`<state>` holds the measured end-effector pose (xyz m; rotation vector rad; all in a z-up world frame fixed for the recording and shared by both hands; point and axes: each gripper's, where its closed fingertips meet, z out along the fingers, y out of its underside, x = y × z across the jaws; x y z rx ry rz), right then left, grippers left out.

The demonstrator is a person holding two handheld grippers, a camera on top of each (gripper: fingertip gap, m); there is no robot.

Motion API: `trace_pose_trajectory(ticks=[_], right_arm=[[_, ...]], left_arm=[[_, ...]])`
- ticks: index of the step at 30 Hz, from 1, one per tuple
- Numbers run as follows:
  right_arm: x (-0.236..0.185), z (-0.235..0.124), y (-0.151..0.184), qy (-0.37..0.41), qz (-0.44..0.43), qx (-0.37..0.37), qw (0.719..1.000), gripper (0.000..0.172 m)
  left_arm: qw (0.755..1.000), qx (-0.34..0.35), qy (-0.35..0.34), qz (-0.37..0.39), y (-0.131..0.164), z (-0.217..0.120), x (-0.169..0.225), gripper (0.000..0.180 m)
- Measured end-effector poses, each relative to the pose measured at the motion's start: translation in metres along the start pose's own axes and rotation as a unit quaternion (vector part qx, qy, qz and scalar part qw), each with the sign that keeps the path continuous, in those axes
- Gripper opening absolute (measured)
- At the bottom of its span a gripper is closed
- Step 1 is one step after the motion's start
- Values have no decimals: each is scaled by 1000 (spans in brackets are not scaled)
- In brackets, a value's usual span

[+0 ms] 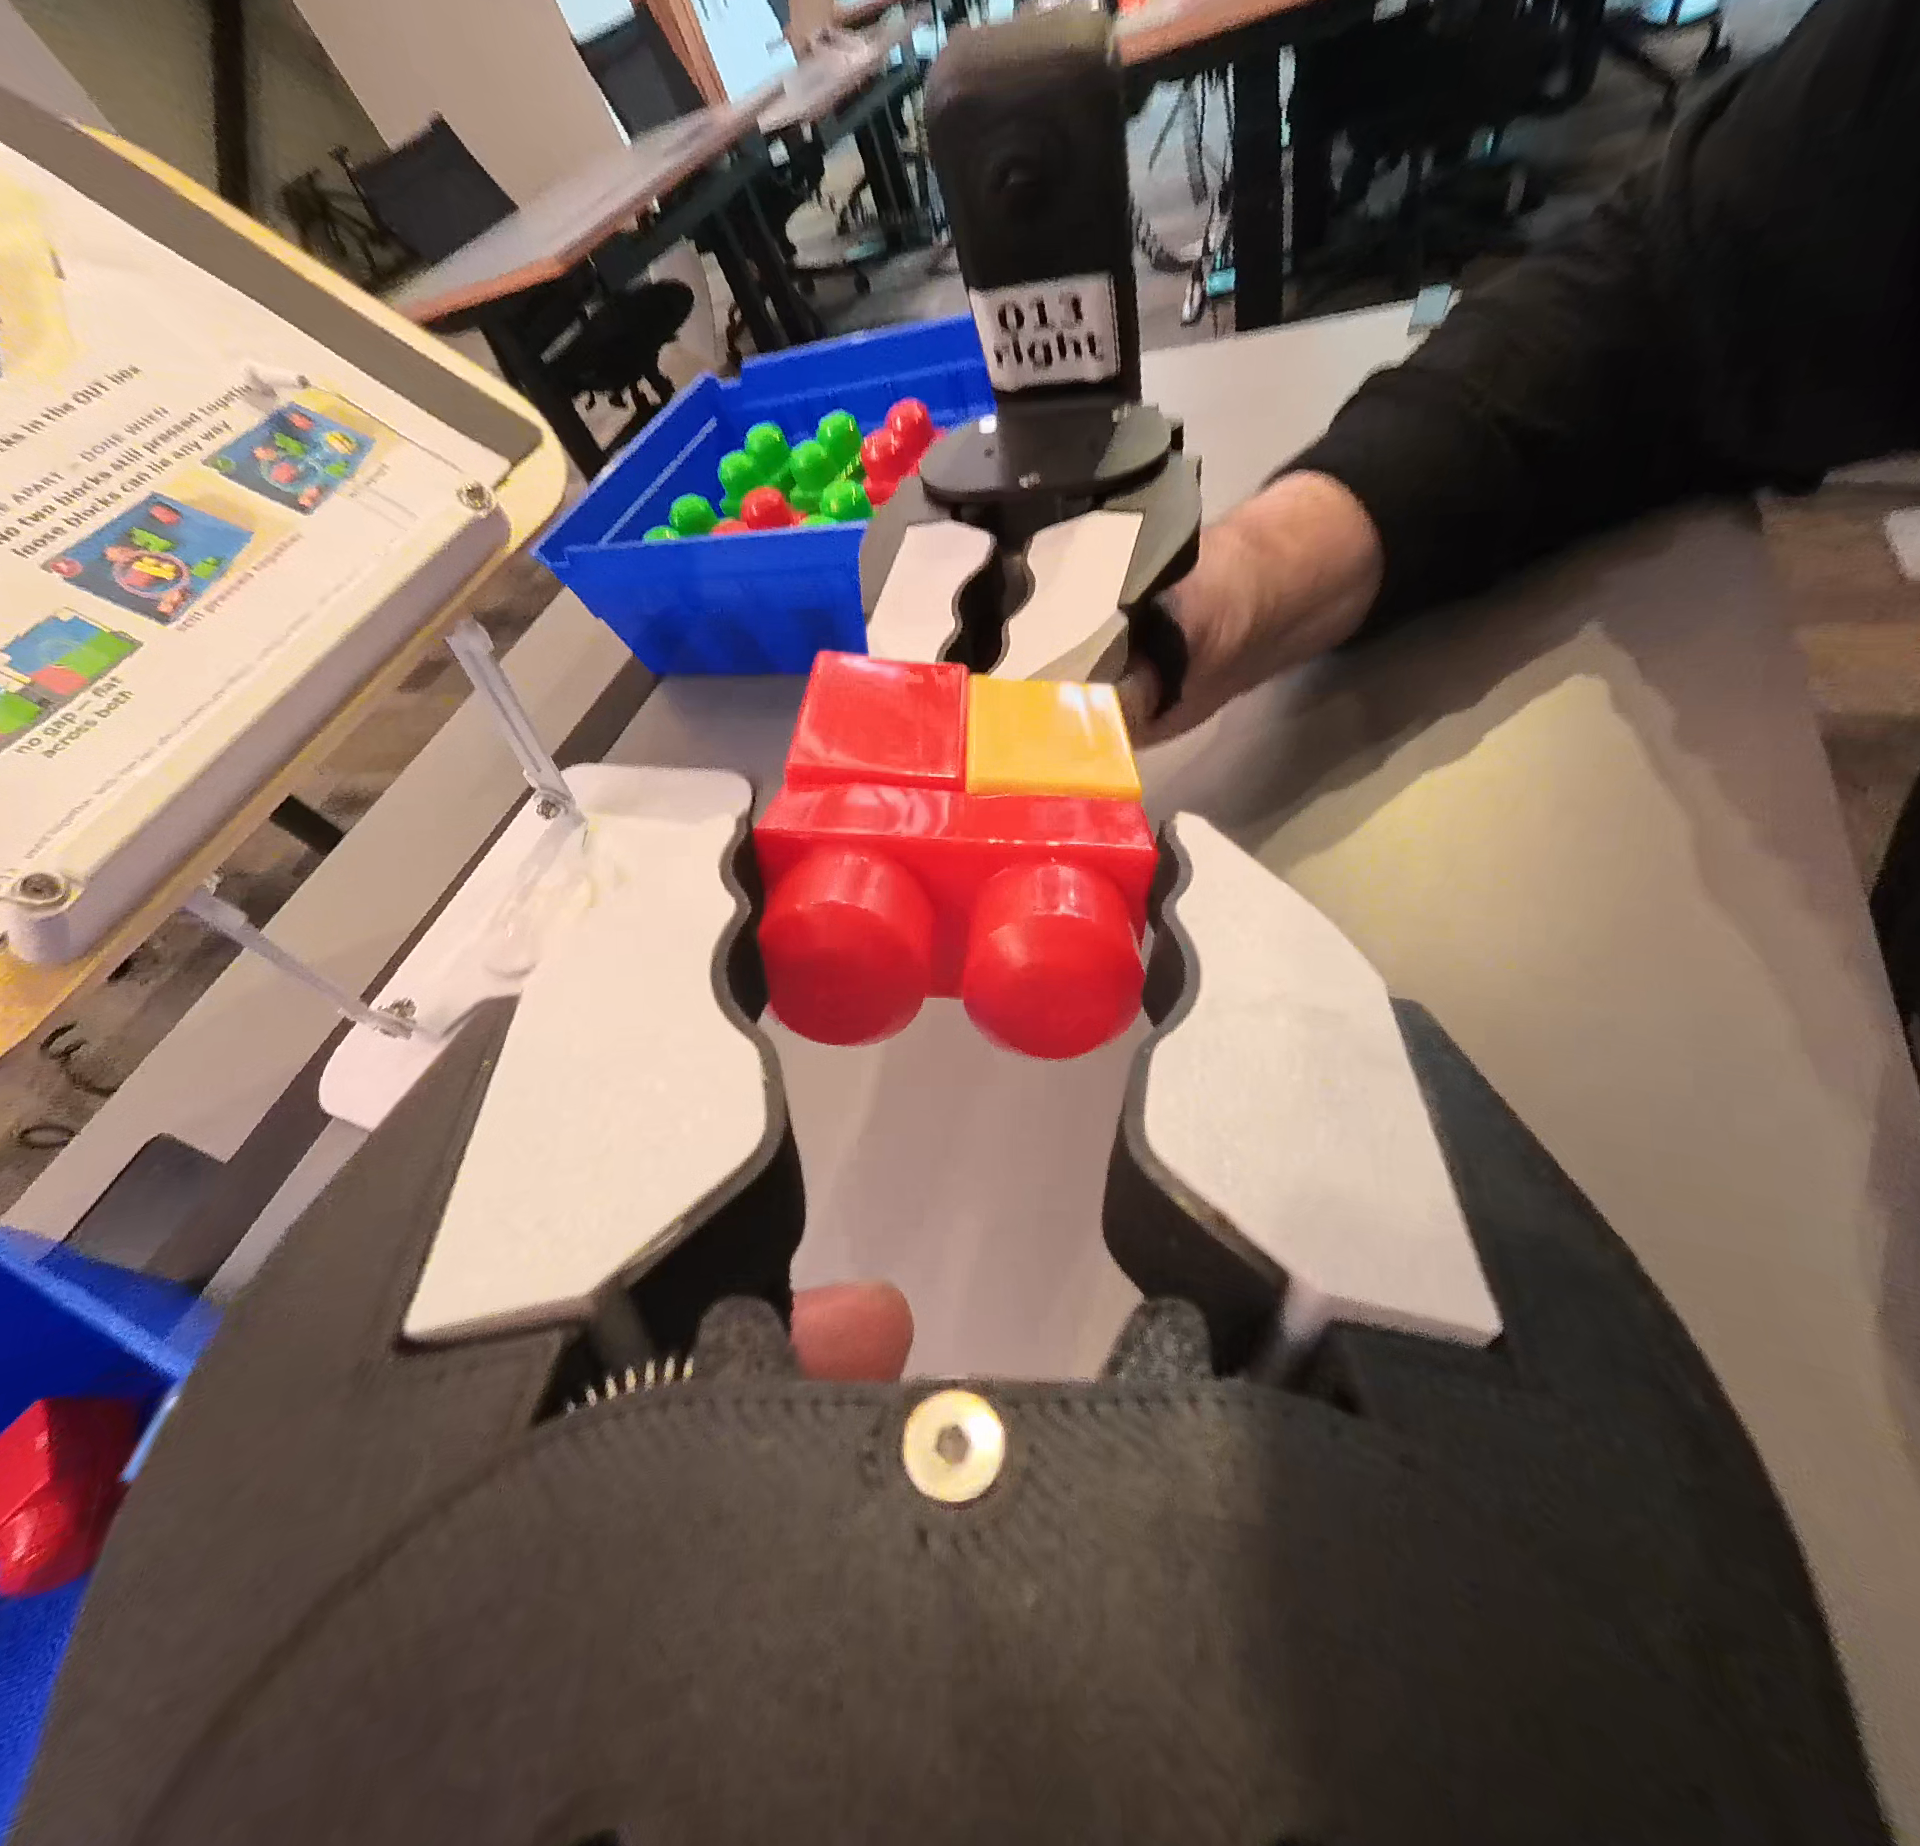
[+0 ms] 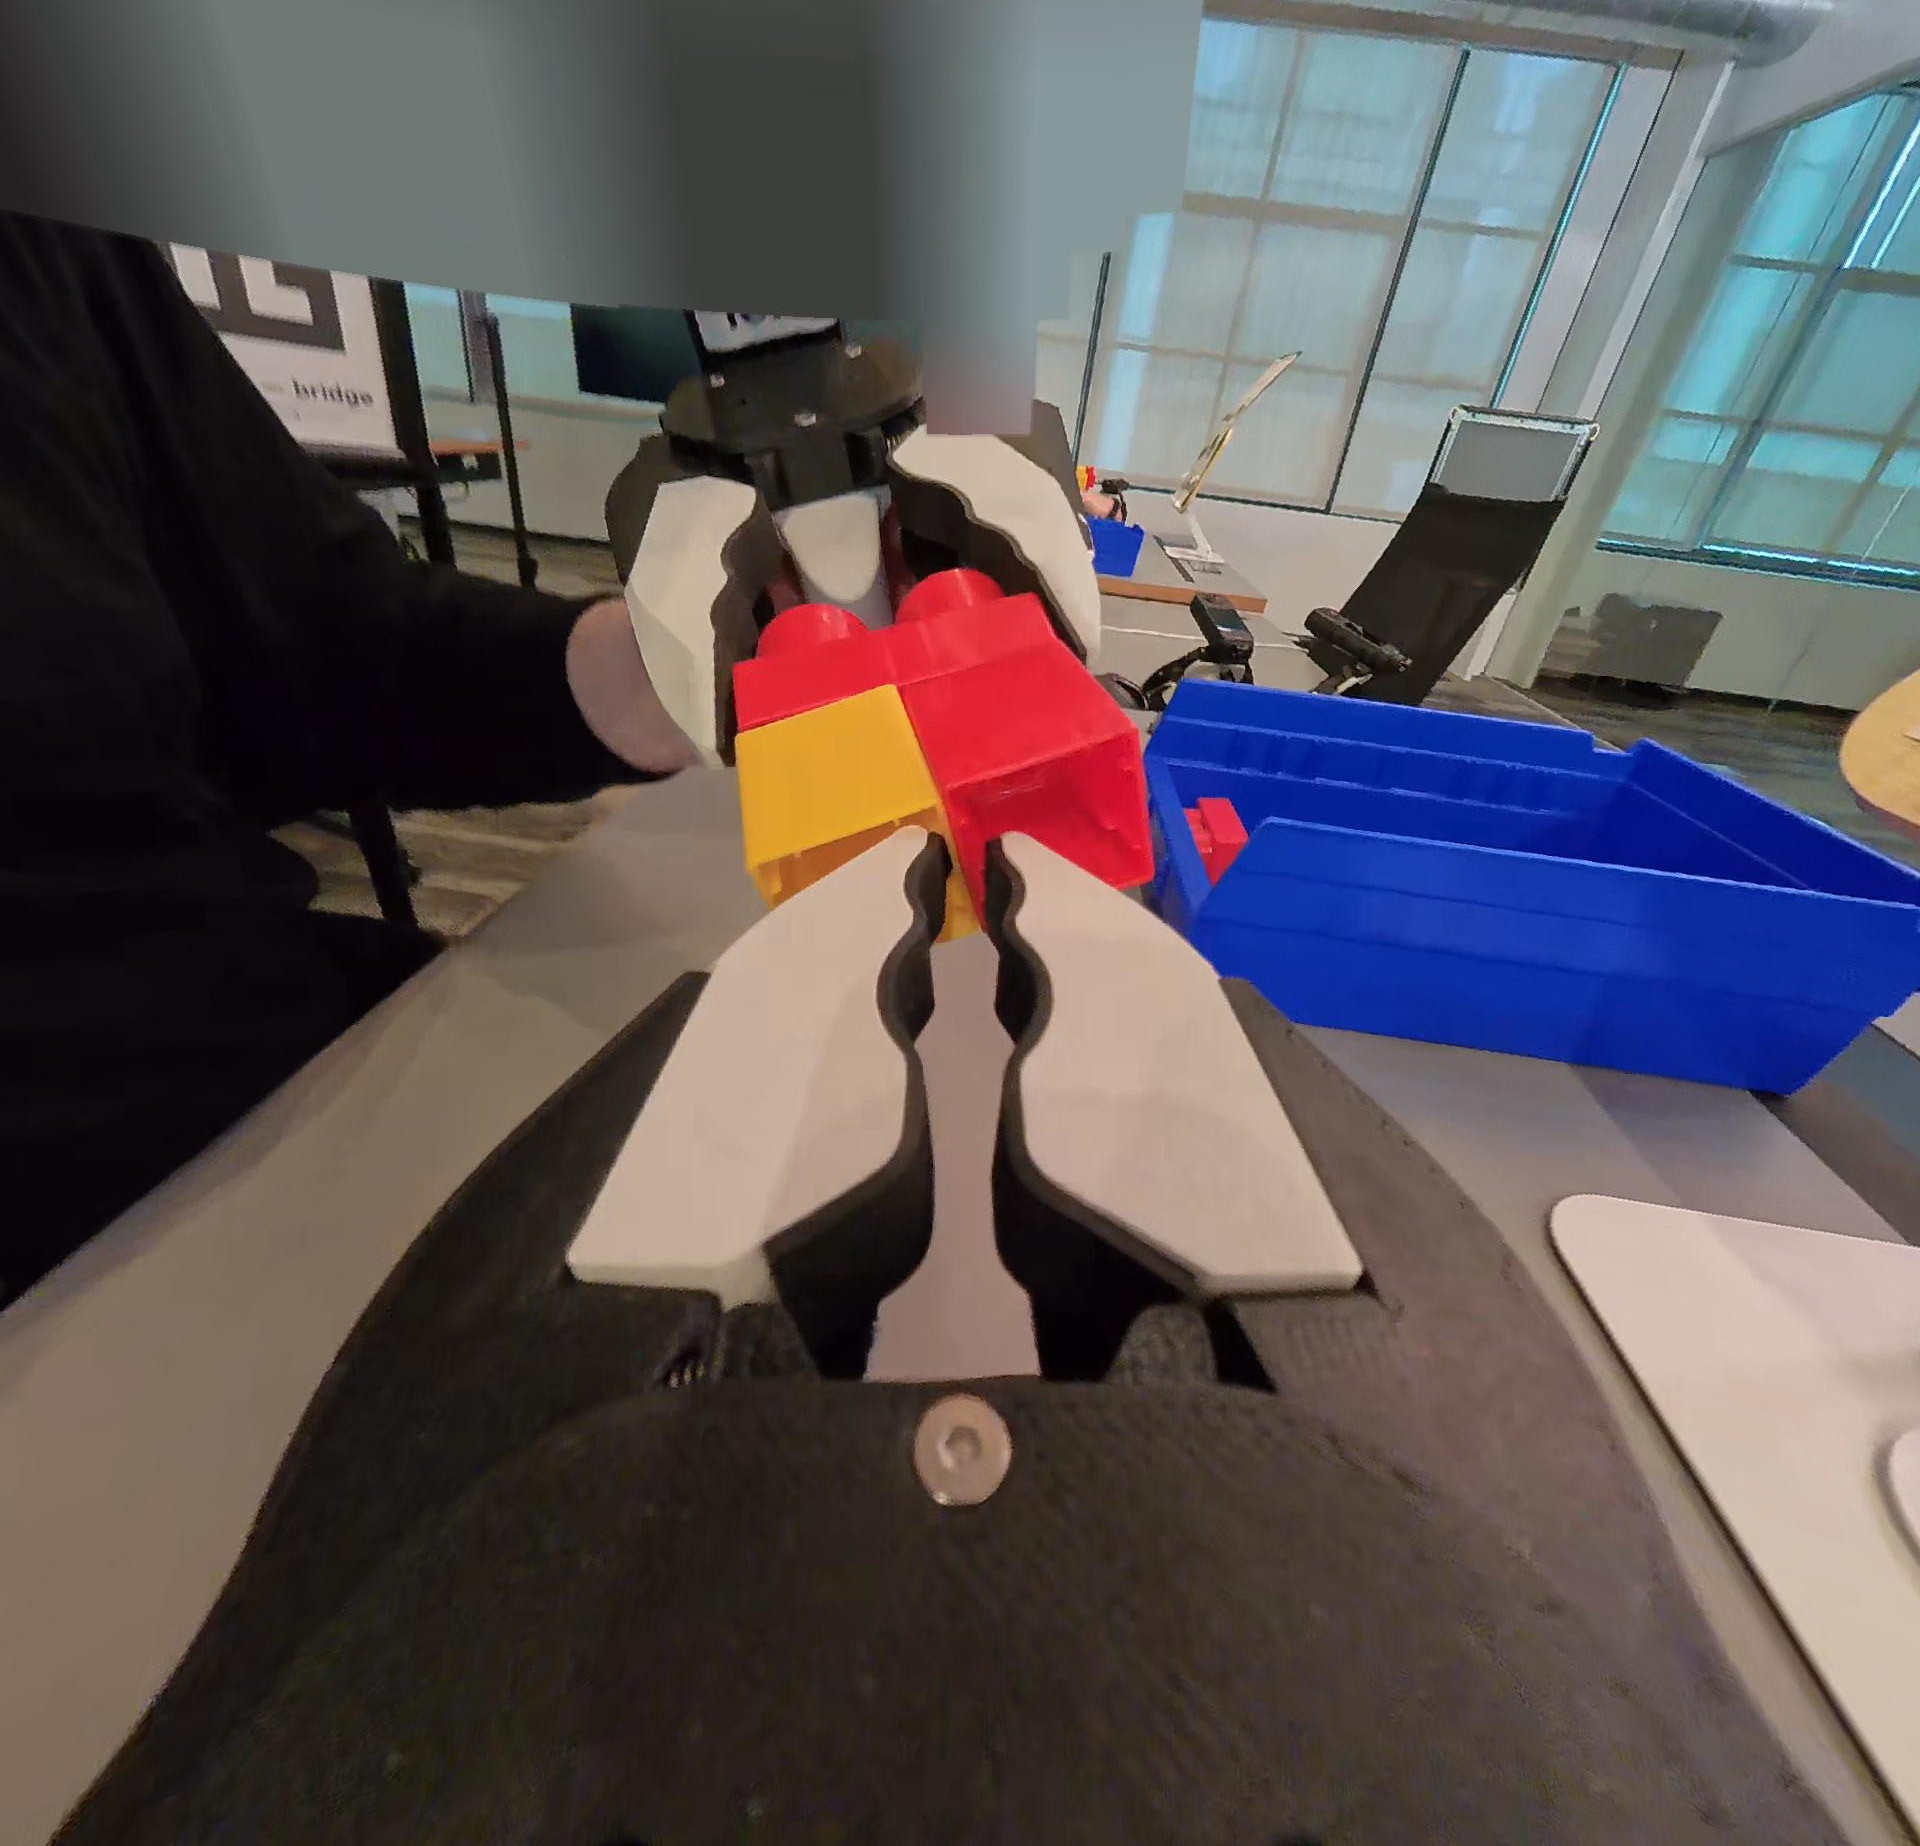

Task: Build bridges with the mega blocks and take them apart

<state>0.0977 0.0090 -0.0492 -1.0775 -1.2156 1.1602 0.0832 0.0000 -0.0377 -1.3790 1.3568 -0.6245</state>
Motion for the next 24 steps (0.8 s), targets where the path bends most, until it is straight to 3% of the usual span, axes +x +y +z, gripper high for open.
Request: trace_pose_trajectory(ticks=[5, 24], right_arm=[[-4, 2, -3, -14, 26, 20, 999, 7], [-1, -1, -7, -21, 57, 42, 997, 6]], left_arm=[[996, 73, 5, -42, -13, -3, 1, 71], [991, 111, 17, -72, -19, -3, -5, 71]])
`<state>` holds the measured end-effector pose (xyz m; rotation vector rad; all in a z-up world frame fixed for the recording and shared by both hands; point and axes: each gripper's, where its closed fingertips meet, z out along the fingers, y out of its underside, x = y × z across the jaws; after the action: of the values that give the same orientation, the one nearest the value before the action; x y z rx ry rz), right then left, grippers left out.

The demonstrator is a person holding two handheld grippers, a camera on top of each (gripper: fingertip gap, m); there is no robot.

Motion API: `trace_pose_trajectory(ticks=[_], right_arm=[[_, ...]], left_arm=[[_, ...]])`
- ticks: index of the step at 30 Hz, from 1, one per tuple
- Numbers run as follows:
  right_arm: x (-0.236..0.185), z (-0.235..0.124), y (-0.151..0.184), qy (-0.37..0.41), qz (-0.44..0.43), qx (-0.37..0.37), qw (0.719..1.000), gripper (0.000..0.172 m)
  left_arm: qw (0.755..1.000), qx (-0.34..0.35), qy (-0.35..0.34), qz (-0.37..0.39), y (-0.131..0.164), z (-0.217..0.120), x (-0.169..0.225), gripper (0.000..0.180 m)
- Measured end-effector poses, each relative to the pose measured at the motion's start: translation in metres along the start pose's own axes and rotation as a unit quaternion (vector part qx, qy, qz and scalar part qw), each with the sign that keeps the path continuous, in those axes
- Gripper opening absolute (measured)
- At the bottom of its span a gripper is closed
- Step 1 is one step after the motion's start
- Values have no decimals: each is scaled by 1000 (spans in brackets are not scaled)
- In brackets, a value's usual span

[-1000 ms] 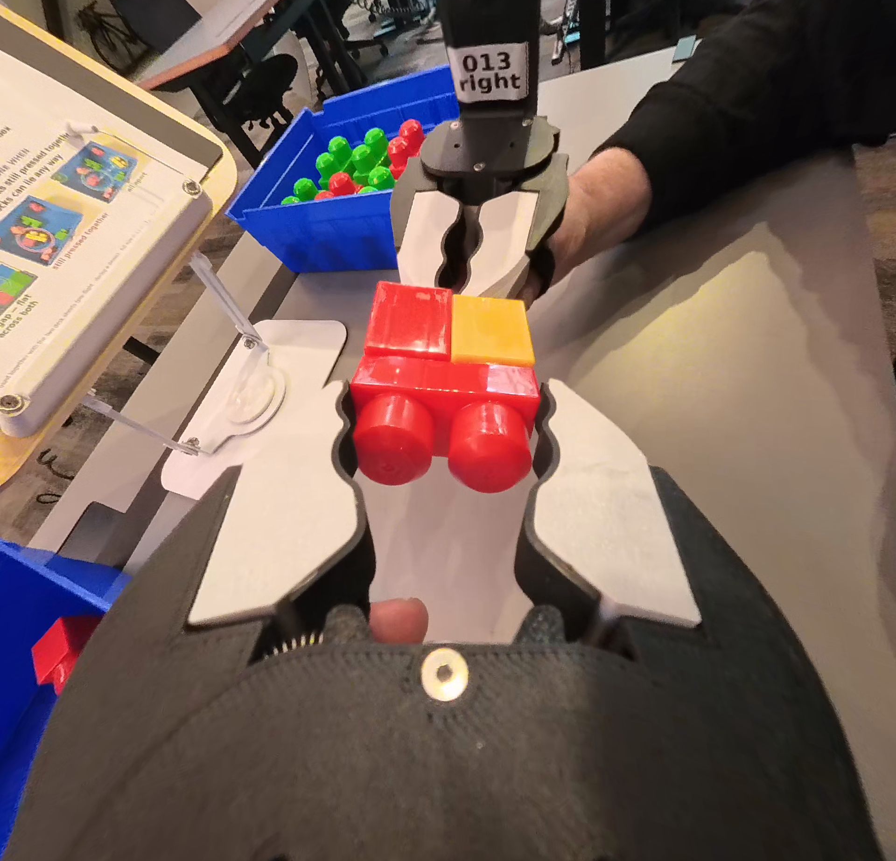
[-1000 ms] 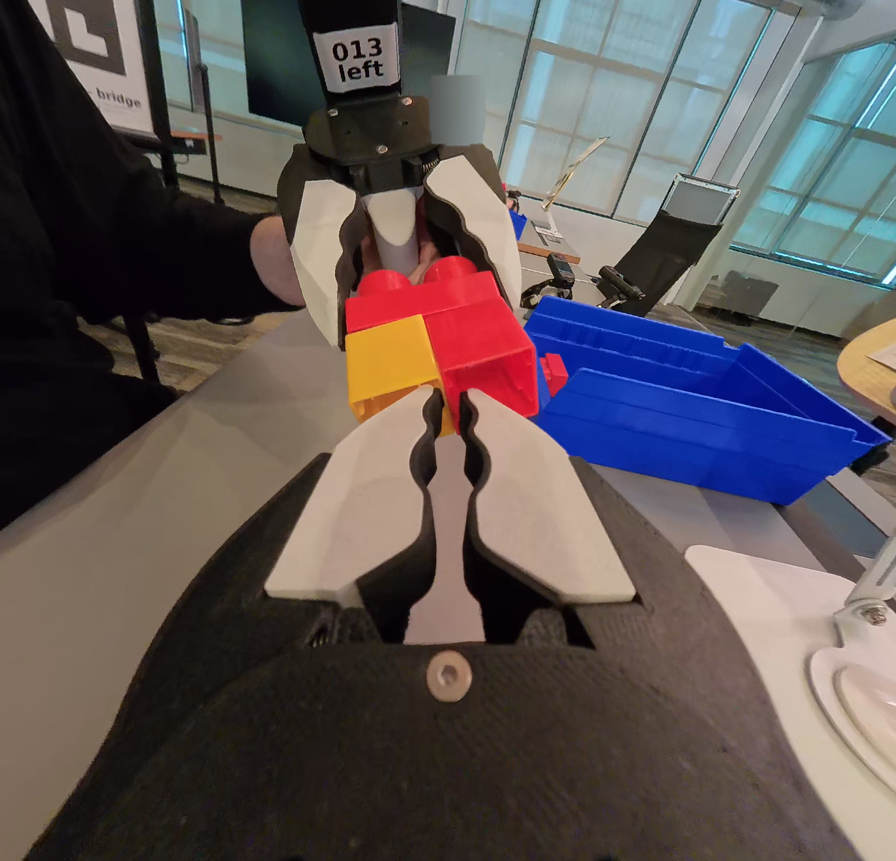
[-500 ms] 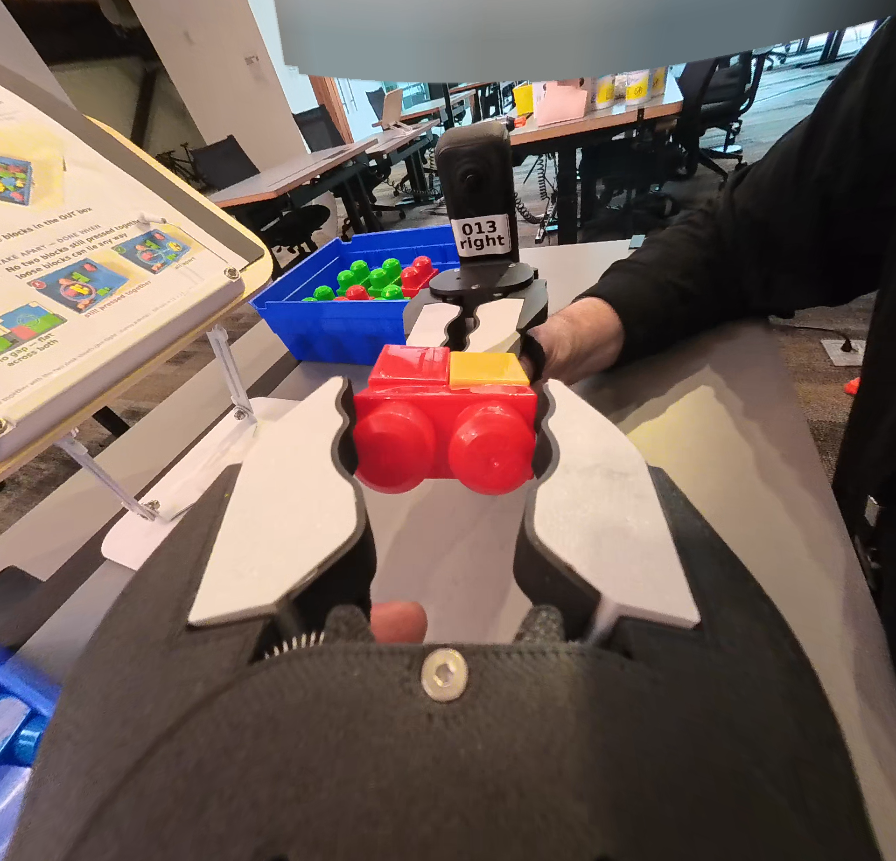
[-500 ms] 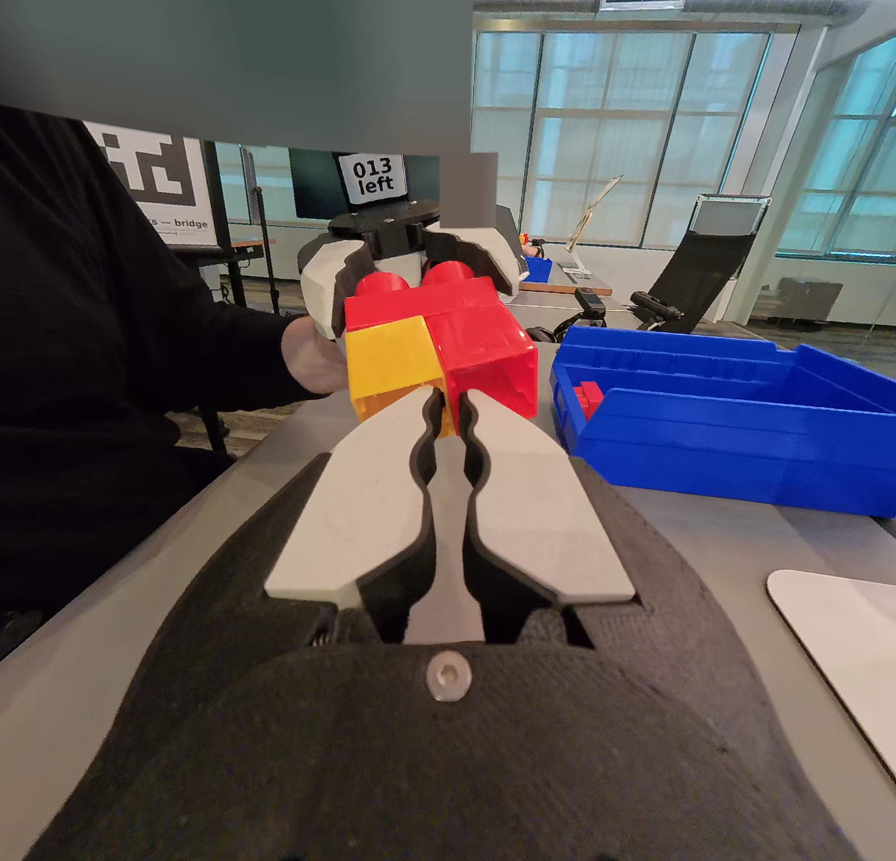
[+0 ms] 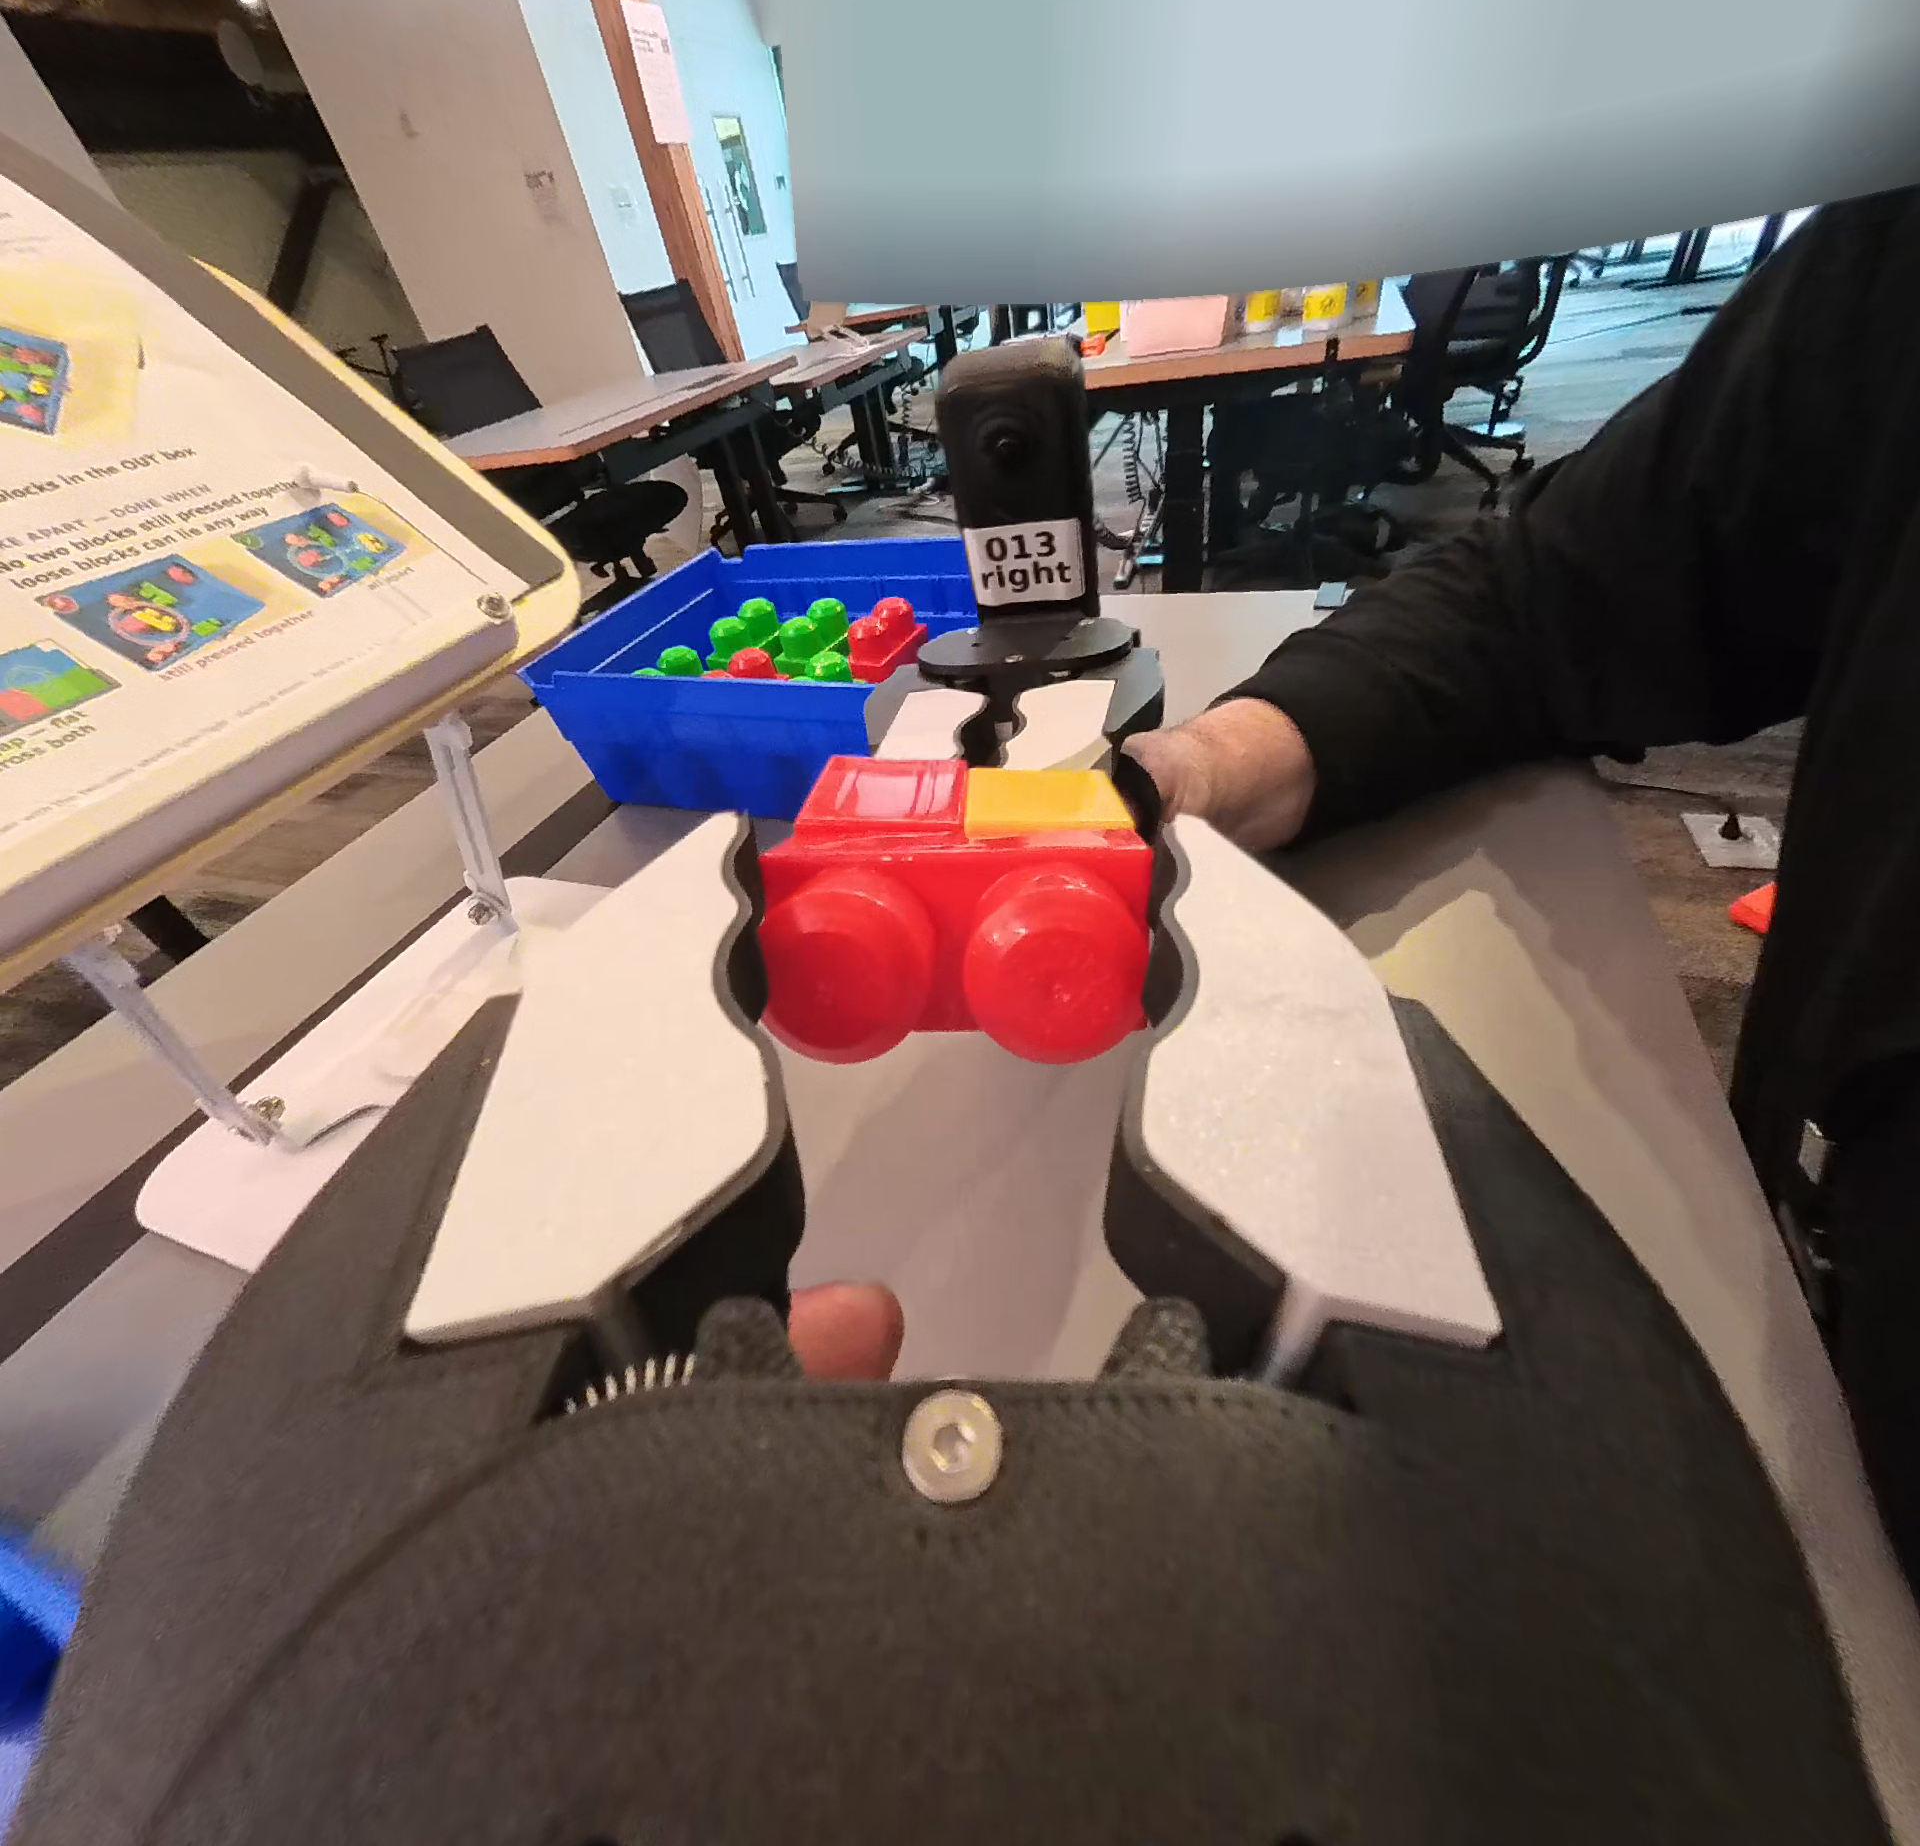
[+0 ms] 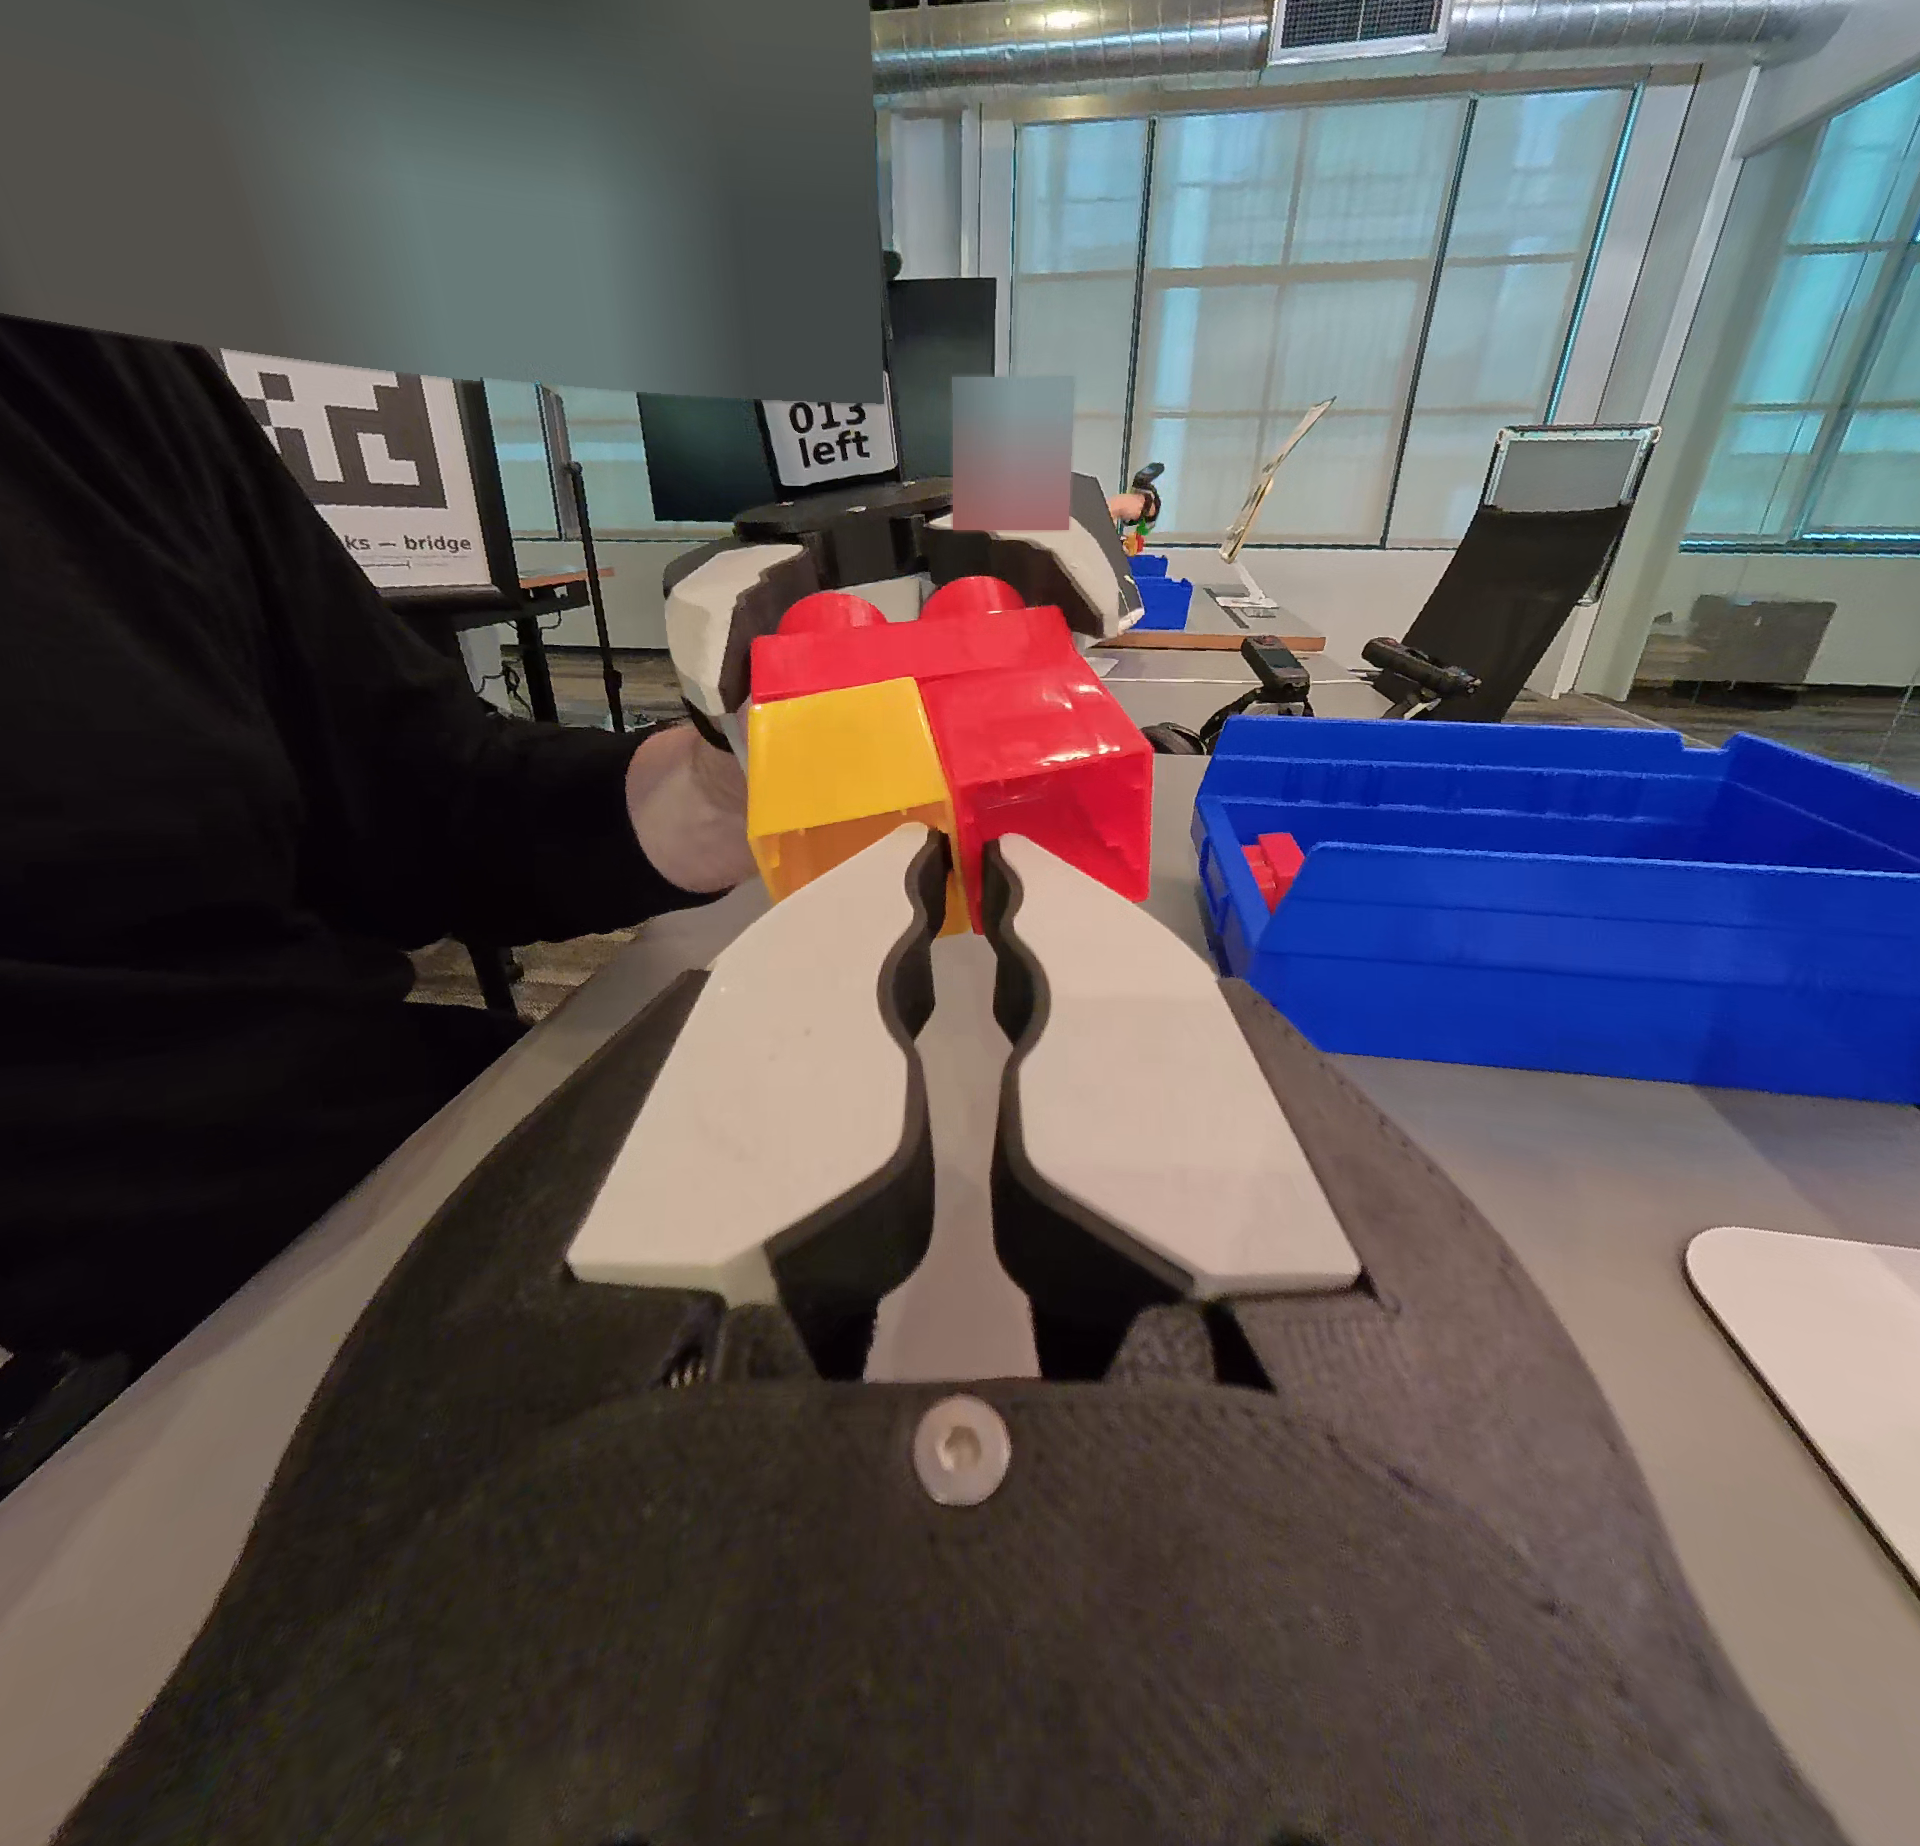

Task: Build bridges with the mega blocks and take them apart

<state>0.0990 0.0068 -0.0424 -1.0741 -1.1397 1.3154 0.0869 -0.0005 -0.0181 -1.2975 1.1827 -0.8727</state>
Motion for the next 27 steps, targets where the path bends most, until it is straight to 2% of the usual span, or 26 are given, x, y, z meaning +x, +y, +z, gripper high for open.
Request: trace_pose_trajectory(ticks=[18, 27], right_arm=[[-2, 0, -2, -6, 13, 11, 1000, 6], [-1, -1, -5, 0, 3, 9, 1000, 6]], left_arm=[[1000, 21, 9, -17, 1, -1, -2, 73], [999, 15, 10, -38, 12, 1, -4, 79]])
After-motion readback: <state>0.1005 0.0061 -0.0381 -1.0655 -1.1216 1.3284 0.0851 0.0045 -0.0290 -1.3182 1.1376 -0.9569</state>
